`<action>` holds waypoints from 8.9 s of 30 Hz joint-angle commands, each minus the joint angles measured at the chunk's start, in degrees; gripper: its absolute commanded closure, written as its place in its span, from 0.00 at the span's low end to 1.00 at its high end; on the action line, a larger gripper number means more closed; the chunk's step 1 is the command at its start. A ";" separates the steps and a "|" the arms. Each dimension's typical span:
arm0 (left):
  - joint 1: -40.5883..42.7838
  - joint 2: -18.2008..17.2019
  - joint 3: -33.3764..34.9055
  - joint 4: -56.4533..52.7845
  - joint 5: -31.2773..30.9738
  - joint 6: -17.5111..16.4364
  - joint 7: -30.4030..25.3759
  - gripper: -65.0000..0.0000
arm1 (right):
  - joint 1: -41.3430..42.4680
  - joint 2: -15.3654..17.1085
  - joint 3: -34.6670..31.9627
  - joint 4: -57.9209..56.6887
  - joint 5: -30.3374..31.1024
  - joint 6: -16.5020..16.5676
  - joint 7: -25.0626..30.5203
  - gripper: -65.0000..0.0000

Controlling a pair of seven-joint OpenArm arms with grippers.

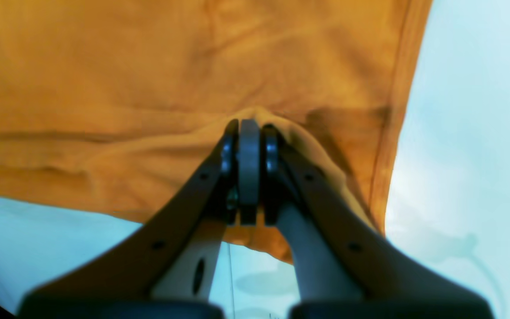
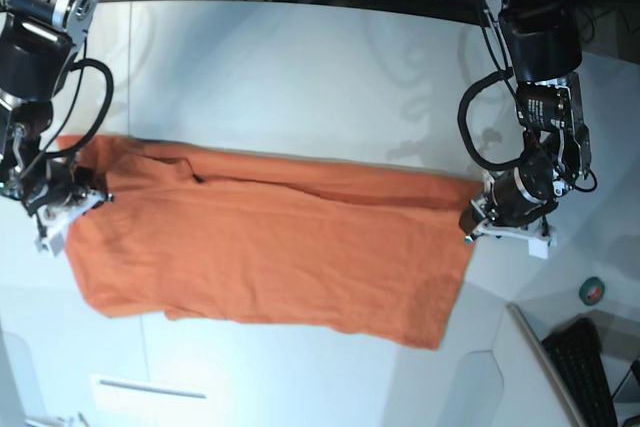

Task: Layout the t-shirt on the table in an organized manner, then fold the t-shirt properly
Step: 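Fold the shirt edge over lengthwise with both grippers and release, then regrasp the folded shirt edge with both grippers, then pull the folded shirt toward the robot with both grippers and release, then move both grippers to the shirt's loose long edge and grasp it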

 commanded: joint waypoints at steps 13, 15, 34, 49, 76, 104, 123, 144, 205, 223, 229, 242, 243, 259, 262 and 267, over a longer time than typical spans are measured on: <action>-2.56 -0.68 5.64 0.82 -0.66 5.54 -5.54 1.00 | 2.91 1.10 -5.71 0.89 0.69 0.07 4.06 1.00; -2.56 -0.68 5.56 0.82 -0.66 5.54 -5.54 1.00 | 2.91 1.02 -5.71 0.89 0.78 0.07 4.06 1.00; -2.56 -0.95 5.56 -3.49 -0.66 5.62 -9.93 1.00 | 2.91 1.19 -6.06 0.89 0.78 0.07 4.41 1.00; -2.82 -0.95 5.47 -2.96 -0.75 5.62 -10.02 0.89 | 2.91 1.10 -3.95 0.89 0.78 -2.75 4.32 0.79; 13.35 1.08 -8.07 7.85 -1.19 -0.88 -13.54 0.26 | -15.29 -18.15 26.47 25.25 10.10 -6.26 4.06 0.35; 8.25 0.90 -4.03 3.28 -0.75 -0.88 -13.71 0.27 | -9.23 -12.35 31.92 1.77 18.63 -6.35 10.21 0.37; 1.31 1.08 -2.80 -8.06 -0.75 -0.88 -13.80 0.69 | -6.24 -10.41 32.10 -5.44 18.36 -6.35 10.56 0.48; 19.77 -2.70 -3.32 11.02 -1.19 -0.88 -8.70 1.00 | -17.40 -11.99 32.19 9.42 18.63 -6.09 -0.42 1.00; 22.94 -19.32 0.63 20.07 -0.75 -0.97 -5.62 0.18 | -12.13 10.77 3.35 12.85 20.74 -3.19 -1.66 0.49; 16.17 -20.99 8.81 14.09 -0.66 -0.97 -5.54 0.18 | 18.73 6.12 -23.90 -29.00 -3.97 -9.78 12.32 0.50; 15.90 -20.99 8.81 12.95 -0.66 -0.97 -5.54 0.18 | 18.38 5.94 -23.81 -29.88 -7.48 -13.30 13.55 0.50; 2.63 -21.08 18.57 2.67 -0.66 -0.97 -5.54 0.18 | 17.67 4.09 -23.81 -29.52 -7.39 -13.30 13.29 1.00; 0.25 -21.08 20.76 0.47 -0.66 -0.97 -5.54 0.18 | 17.67 3.83 -23.81 -29.52 -7.39 -13.30 13.29 1.00; -28.85 -11.14 52.76 -39.97 -0.75 -10.46 -18.63 0.18 | 17.67 3.48 -23.90 -29.44 -7.39 -13.30 13.29 1.00; -29.28 -9.39 52.15 -43.14 -0.75 -9.76 -20.83 0.18 | 17.67 3.48 -23.90 -29.44 -7.39 -13.30 13.29 1.00; -28.23 -8.68 51.89 -43.31 -0.75 -9.59 -22.77 0.18 | 15.92 3.74 -23.90 -25.30 -7.48 -13.30 13.20 1.00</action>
